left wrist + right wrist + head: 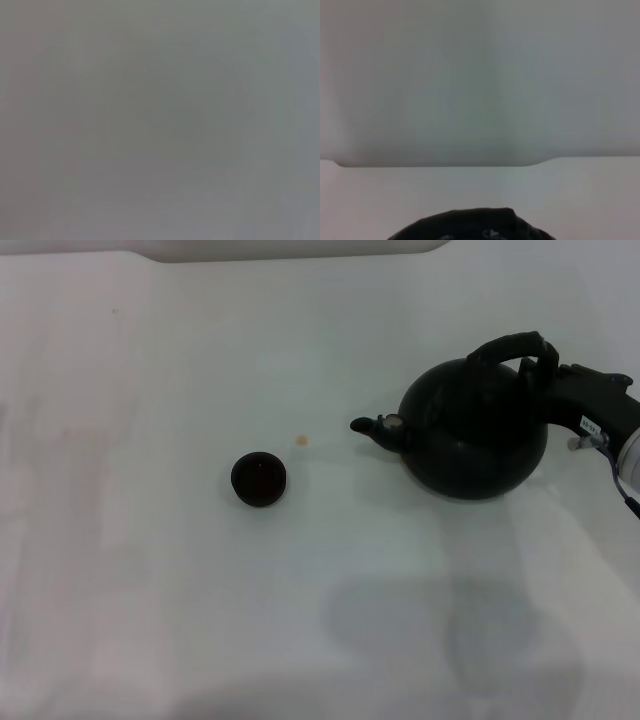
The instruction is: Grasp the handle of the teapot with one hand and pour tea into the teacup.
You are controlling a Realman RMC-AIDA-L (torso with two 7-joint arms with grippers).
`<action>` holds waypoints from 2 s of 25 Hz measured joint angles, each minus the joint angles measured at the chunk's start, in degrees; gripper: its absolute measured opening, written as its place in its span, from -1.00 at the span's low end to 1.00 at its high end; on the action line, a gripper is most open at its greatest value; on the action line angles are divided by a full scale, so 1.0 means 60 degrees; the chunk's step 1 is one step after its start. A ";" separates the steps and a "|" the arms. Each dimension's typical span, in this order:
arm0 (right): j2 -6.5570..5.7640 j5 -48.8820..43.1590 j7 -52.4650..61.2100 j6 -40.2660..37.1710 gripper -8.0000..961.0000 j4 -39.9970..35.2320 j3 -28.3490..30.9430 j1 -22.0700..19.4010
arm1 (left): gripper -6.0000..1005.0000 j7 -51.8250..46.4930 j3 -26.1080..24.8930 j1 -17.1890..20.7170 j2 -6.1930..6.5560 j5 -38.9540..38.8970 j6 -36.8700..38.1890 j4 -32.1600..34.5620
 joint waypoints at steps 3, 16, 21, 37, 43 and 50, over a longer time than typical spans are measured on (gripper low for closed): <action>0.0000 0.0017 0.0002 0.0067 -0.66 -0.0015 0.0088 0.0010 | 0.77 0.0000 0.0004 -0.0003 0.0000 -0.0001 0.0000 0.0000; -0.0027 0.0058 0.0180 0.0545 -0.19 -0.0216 0.0309 0.0053 | 0.77 0.0000 0.0041 -0.0006 0.0000 0.0000 0.0000 0.0000; -0.0034 0.0058 0.0196 0.0848 0.19 -0.0572 0.0393 -0.0084 | 0.77 0.0000 0.0031 -0.0006 0.0000 -0.0001 -0.0002 0.0000; -0.0071 0.0056 0.0128 0.3134 0.39 -0.2144 0.0915 -0.0498 | 0.77 0.0000 -0.0033 -0.0056 0.0000 -0.0034 -0.0002 0.0089; -0.0073 0.0349 -0.0197 0.4144 0.39 -0.2829 0.1233 -0.0584 | 0.77 0.0000 -0.0034 -0.0065 -0.0001 -0.0039 -0.0015 0.0103; -0.0073 0.1812 -0.1383 0.5239 0.39 -0.3114 0.2171 -0.0646 | 0.77 0.0000 -0.0033 -0.0065 0.0000 -0.0055 -0.0038 0.0114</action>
